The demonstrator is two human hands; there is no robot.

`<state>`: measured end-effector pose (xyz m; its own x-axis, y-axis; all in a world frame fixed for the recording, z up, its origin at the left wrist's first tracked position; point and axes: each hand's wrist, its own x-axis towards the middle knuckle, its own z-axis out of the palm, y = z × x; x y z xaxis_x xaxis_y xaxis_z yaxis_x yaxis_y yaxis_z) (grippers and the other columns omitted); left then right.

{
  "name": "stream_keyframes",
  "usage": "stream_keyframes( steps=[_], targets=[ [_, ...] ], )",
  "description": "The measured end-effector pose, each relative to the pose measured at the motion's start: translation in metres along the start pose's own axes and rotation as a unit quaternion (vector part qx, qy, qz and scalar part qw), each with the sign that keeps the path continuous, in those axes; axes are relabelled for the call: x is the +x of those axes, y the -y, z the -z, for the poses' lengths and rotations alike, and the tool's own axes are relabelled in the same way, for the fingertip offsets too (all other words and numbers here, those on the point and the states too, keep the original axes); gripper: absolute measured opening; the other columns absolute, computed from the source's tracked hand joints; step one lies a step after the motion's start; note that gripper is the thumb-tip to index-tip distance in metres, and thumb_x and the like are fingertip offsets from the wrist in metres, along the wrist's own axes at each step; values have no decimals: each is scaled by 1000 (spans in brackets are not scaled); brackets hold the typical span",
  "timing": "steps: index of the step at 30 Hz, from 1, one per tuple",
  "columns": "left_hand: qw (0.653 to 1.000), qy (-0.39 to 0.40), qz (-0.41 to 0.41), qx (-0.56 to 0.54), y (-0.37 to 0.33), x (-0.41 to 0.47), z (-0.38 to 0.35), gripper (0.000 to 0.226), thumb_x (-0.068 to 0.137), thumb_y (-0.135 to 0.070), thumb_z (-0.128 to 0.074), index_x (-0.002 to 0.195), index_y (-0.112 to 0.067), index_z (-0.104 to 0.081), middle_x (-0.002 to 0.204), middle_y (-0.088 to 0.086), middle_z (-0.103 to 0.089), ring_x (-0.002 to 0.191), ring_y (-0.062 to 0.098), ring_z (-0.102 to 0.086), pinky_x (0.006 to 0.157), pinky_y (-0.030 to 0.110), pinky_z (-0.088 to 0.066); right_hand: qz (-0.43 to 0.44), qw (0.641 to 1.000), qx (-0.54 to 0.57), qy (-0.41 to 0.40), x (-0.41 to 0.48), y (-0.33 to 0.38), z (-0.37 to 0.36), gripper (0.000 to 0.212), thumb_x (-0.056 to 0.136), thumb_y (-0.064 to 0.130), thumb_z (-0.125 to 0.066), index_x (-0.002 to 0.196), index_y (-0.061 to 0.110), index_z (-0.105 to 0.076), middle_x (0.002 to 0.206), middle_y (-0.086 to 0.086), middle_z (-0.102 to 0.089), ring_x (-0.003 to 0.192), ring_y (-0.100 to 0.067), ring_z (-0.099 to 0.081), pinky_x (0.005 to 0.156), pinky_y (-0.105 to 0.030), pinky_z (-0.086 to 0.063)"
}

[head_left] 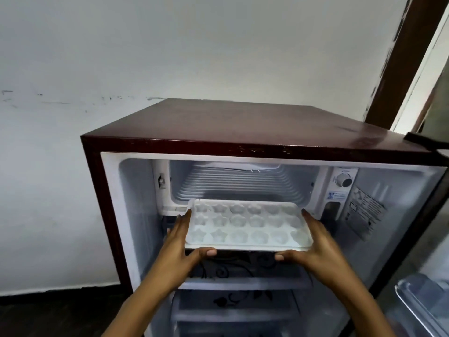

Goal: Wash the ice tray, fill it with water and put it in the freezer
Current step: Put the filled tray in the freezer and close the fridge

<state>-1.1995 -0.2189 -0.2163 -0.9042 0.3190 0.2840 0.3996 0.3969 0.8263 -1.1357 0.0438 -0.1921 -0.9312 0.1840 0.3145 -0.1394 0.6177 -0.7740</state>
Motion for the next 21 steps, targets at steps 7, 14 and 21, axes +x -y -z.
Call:
stream_keyframes(
  steps=[7, 14, 21],
  targets=[
    [999, -35, 11, -5, 24, 56, -7, 84, 75, -26, -75, 137, -38, -20, 126, -24, -32, 118, -4, -33, 74, -13, -23, 8, 1000, 15, 10, 59, -18, -7, 71, 51, 10, -89, 94, 46, -46, 95, 34, -49, 81, 22, -53, 63, 4, -38],
    [997, -43, 23, 60, 34, 101, -5, 84, 76, -36, -73, 146, -25, -28, 137, -10, -44, 123, 3, -37, 78, -1, -23, -18, 999, 10, 28, 110, -37, -19, 90, 59, 16, -87, 119, 43, -26, 98, 31, -35, 101, 2, -38, 59, 12, -26],
    [997, -26, 51, -58, 34, 131, -6, 72, 79, -16, -72, 141, -20, -35, 129, -7, -49, 111, 6, -49, 72, 16, -50, -53, 997, 23, 45, 144, -49, -29, 117, 58, 21, -86, 148, 25, -11, 137, 4, -43, 120, -14, -45, 80, -18, -48]
  ],
)
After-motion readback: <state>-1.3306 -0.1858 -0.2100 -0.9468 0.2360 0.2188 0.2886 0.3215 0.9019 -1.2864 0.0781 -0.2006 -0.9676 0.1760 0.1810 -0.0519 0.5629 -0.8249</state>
